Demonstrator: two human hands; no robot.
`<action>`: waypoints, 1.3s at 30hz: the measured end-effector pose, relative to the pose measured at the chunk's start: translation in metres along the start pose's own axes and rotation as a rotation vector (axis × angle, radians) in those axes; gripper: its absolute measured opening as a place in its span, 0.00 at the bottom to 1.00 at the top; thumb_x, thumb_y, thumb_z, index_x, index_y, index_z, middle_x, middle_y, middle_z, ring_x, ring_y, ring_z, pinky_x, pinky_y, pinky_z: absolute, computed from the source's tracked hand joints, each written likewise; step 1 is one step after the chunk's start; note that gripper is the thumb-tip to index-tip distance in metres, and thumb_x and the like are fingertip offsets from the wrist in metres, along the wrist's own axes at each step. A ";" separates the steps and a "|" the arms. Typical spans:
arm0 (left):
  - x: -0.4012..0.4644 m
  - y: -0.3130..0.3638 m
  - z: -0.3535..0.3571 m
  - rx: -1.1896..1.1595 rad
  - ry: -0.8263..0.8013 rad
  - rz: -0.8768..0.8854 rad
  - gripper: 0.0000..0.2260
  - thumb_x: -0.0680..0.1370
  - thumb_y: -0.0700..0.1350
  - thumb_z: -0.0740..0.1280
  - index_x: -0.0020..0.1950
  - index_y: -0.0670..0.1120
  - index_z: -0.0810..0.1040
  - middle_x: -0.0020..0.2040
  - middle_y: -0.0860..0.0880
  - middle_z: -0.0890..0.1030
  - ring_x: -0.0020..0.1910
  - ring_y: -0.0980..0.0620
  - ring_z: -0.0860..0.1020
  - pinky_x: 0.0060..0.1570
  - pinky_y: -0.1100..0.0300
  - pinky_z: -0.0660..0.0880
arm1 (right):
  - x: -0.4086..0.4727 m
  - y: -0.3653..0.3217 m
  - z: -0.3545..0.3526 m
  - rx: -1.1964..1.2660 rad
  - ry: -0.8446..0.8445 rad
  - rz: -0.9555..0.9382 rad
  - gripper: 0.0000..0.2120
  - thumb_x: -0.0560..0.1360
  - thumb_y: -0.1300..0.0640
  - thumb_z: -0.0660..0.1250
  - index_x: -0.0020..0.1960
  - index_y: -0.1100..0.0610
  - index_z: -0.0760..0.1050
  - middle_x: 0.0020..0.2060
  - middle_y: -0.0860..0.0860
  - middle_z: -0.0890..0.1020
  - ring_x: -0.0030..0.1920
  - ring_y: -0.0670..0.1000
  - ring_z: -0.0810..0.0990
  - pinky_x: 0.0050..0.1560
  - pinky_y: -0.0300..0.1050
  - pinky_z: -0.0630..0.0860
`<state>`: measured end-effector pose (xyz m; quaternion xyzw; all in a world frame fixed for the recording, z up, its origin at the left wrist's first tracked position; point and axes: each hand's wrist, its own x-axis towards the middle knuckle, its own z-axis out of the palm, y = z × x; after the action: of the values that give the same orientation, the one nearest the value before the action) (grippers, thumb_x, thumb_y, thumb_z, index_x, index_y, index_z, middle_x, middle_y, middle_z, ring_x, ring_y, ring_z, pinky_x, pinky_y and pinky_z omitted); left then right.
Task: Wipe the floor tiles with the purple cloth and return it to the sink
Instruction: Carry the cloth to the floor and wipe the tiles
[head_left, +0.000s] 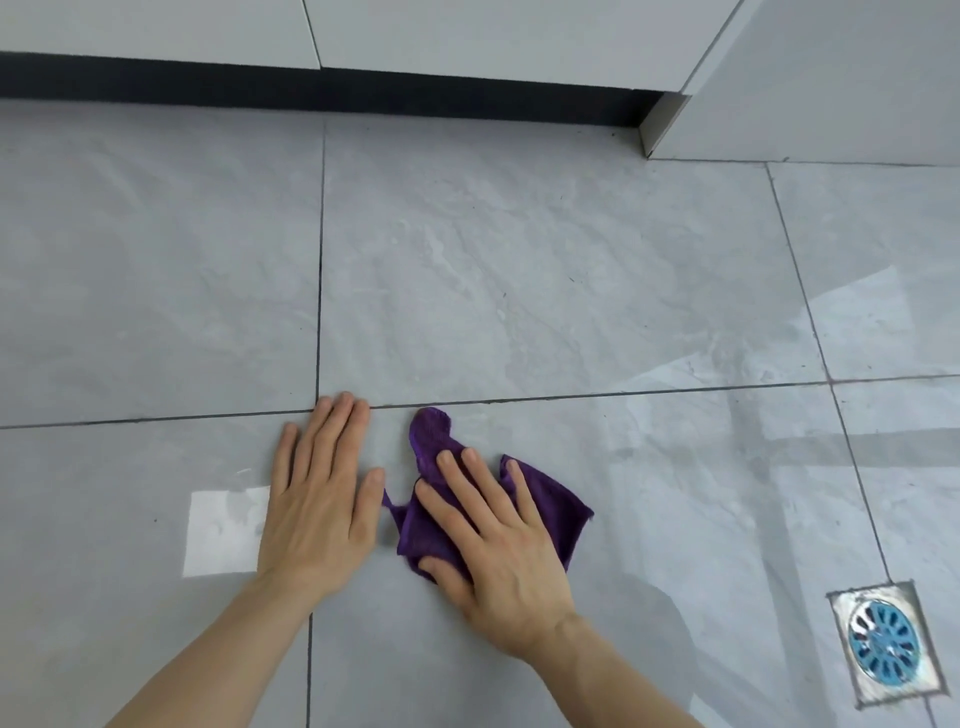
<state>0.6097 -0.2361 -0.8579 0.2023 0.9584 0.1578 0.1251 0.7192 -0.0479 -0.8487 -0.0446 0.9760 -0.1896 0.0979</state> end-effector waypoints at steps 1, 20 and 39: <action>0.000 0.001 -0.005 -0.047 0.010 0.017 0.30 0.82 0.54 0.51 0.83 0.47 0.55 0.84 0.48 0.57 0.84 0.50 0.52 0.82 0.46 0.49 | -0.002 -0.002 -0.004 0.041 0.008 0.004 0.33 0.81 0.36 0.58 0.82 0.46 0.55 0.83 0.47 0.53 0.83 0.49 0.46 0.80 0.64 0.54; -0.037 0.076 -0.028 0.312 -0.042 0.505 0.30 0.59 0.46 0.84 0.60 0.48 0.83 0.51 0.50 0.85 0.49 0.46 0.83 0.49 0.52 0.83 | -0.054 0.006 -0.042 0.125 0.213 0.176 0.25 0.69 0.55 0.79 0.65 0.47 0.79 0.67 0.40 0.79 0.70 0.51 0.76 0.57 0.43 0.82; -0.067 0.069 -0.041 -0.180 -0.400 0.265 0.12 0.77 0.51 0.68 0.56 0.56 0.68 0.52 0.56 0.81 0.48 0.49 0.79 0.44 0.56 0.71 | -0.056 0.008 -0.066 0.230 -0.143 0.121 0.15 0.68 0.59 0.64 0.52 0.47 0.78 0.45 0.46 0.80 0.43 0.52 0.78 0.43 0.48 0.75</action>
<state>0.6810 -0.2148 -0.7844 0.3411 0.8619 0.2144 0.3080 0.7594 -0.0097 -0.7816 0.0125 0.9392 -0.2904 0.1829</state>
